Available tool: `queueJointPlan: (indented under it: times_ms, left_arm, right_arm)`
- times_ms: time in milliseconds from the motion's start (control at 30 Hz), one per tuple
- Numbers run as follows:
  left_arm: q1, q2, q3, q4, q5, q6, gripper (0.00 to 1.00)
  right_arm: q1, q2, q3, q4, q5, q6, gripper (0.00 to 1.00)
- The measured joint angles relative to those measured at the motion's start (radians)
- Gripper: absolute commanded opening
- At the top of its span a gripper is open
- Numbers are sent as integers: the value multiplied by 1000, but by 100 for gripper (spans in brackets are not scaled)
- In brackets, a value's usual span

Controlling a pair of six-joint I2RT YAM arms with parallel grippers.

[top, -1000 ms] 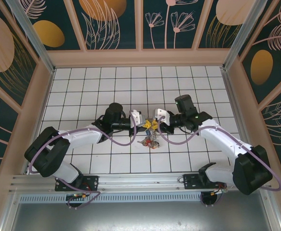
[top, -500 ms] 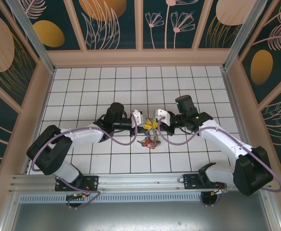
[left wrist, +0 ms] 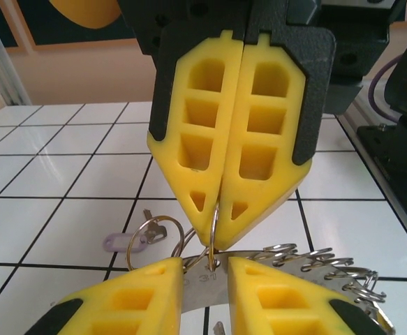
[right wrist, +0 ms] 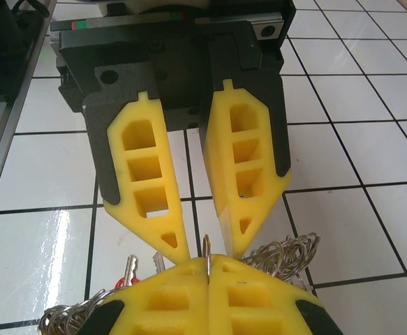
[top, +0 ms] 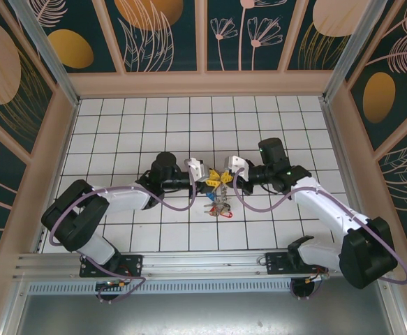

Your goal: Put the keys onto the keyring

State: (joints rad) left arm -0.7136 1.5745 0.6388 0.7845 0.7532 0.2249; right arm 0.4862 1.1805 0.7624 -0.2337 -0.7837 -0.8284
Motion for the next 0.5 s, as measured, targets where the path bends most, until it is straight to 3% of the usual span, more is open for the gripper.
queueJointPlan:
  times_ms: [167,267,467,500]
  left_arm:
    - [0,0,-4,35,1,-24,12]
    - [0,6,-5,46,9,-40,0]
    - [0,45,-19,123,17,-86,0]
    - [0,45,-27,140,10,-95,0]
  right_arm:
    - [0,-1,-6,22,-2,10,0]
    - [0,-6,-19,50,0,30,0]
    - [0,-8,-35,66,16,50,0]
    - [1,-8,-35,66,18,49,5]
